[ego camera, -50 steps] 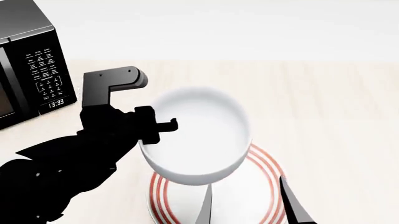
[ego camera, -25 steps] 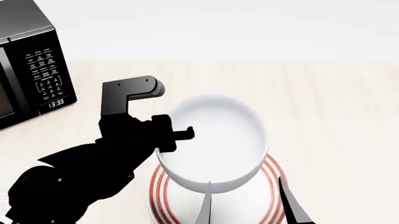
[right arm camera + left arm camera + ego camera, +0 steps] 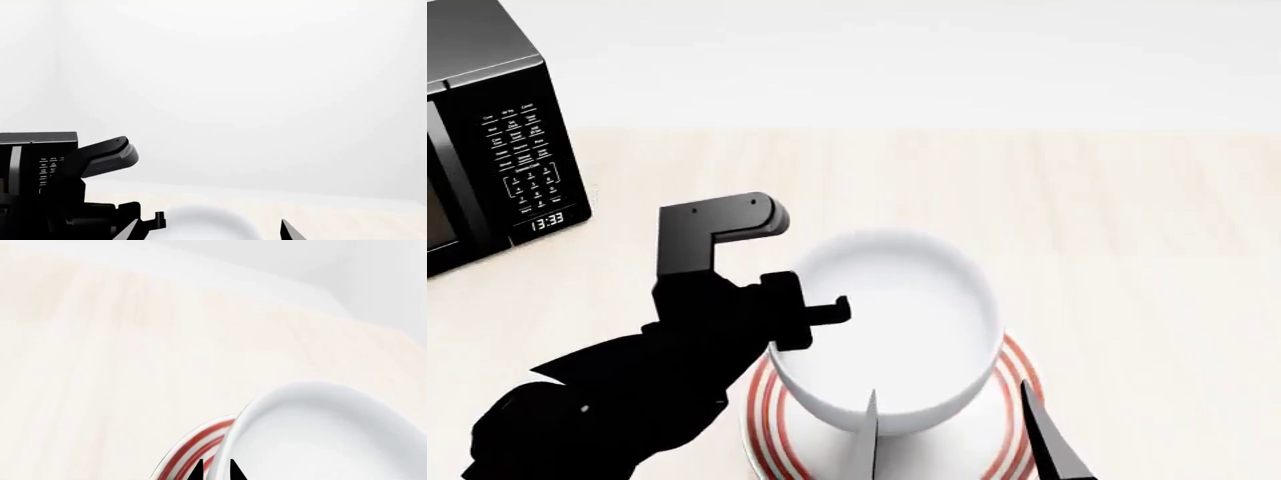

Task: Pick up the white bowl and put it on the plate.

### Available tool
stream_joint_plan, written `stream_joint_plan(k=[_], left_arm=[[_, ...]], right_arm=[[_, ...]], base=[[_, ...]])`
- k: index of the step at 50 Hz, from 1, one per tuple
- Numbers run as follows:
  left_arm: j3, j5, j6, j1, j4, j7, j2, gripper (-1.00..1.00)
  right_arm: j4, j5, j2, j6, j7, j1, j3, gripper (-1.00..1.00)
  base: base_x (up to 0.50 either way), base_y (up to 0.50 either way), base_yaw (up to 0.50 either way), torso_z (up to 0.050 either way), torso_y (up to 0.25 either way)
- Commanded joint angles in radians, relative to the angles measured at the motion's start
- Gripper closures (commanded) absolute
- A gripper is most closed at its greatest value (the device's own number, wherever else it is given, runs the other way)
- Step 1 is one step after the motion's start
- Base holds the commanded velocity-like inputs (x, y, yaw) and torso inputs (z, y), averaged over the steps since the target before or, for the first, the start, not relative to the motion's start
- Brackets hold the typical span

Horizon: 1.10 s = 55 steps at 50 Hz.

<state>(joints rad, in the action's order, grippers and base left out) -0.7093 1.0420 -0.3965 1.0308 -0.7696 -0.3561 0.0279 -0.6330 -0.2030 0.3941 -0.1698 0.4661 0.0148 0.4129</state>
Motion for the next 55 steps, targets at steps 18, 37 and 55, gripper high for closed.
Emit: stream_joint_plan(k=[18, 37, 55], left_arm=[[-0.115, 0.103, 0.089, 0.009, -0.042, 0.031, -0.016, 1.00], [-0.188, 0.149, 0.131, 0.013, -0.077, 0.045, -0.018, 1.00], [-0.286, 0.217, 0.175, 0.036, -0.133, 0.052, -0.023, -1.00]], right_arm=[[0.017, 0.015, -0.014, 0.005, -0.019, -0.012, -0.021, -1.00], [0.013, 0.014, -0.009, 0.005, -0.013, -0.010, -0.016, -1.00], [0.012, 0.013, -0.006, 0.005, -0.009, -0.012, -0.012, -1.00]], base=[[0.00, 0.00, 0.00, 0.000, 0.001], [0.00, 0.00, 0.00, 0.000, 0.000], [0.00, 0.00, 0.00, 0.001, 0.001]])
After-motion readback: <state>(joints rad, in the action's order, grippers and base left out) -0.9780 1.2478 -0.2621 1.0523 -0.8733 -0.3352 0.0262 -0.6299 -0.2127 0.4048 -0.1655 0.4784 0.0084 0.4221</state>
